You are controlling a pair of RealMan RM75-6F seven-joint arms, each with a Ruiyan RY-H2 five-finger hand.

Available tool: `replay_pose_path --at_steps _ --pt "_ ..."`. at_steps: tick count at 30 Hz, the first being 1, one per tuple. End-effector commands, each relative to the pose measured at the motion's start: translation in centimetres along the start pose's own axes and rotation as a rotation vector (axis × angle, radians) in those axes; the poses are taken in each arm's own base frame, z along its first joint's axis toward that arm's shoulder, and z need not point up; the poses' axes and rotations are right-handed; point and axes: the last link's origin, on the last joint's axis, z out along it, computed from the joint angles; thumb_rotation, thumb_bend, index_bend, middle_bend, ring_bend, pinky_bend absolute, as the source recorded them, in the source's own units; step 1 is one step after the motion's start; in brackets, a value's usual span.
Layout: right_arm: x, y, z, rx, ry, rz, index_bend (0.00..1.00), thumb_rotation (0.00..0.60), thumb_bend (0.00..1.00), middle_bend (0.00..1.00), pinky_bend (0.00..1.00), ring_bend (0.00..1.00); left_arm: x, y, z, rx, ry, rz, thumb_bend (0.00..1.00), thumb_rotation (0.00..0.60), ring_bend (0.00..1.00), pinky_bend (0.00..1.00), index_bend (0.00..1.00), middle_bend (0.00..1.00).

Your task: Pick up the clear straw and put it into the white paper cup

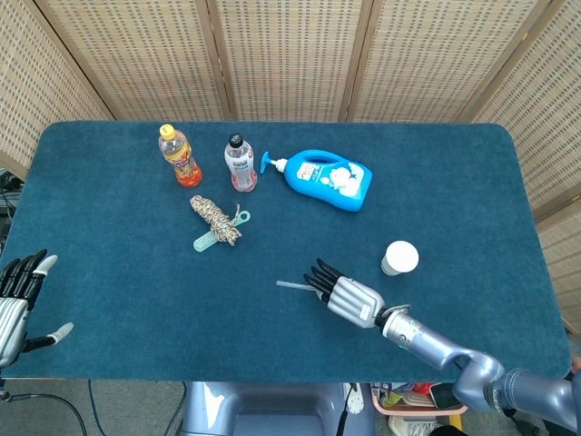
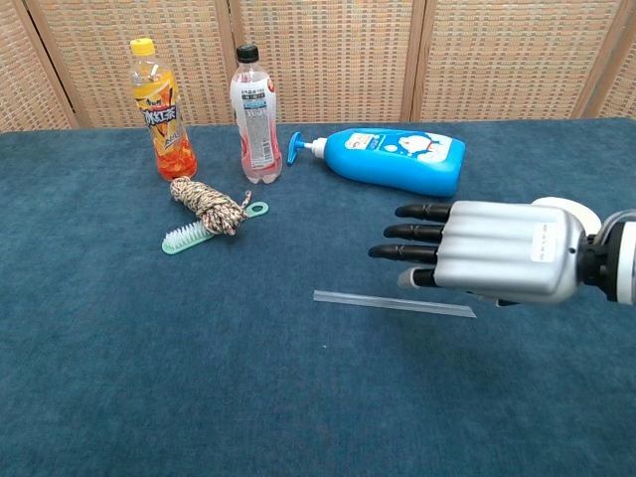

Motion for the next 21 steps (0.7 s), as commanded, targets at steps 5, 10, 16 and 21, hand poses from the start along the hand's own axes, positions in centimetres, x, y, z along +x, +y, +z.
replay_pose_path --at_steps 5,10,16,21 --pt "2.1 1.4 2.7 -0.154 0.117 0.477 0.37 0.600 0.32 0.00 0.08 0.00 0.1 -0.1 0.0 0.002 -0.001 -0.003 0.16 0.600 0.00 0.00 0.00 0.00" --pt "2.8 1.3 4.6 -0.242 0.059 0.757 0.46 0.600 0.32 0.00 0.03 0.00 0.1 -0.2 0.2 0.006 -0.003 -0.008 0.16 0.600 0.00 0.00 0.00 0.00" --pt "4.0 0.2 6.9 -0.303 0.018 0.917 0.46 0.600 0.32 0.00 0.02 0.00 0.2 -0.4 0.4 0.014 -0.005 -0.018 0.16 0.600 0.00 0.00 0.00 0.00" --pt "4.3 -1.2 8.3 -0.359 -0.030 1.022 0.46 0.600 0.32 0.00 0.02 0.00 0.3 -0.6 0.6 0.017 -0.007 -0.025 0.16 0.600 0.00 0.00 0.00 0.00"
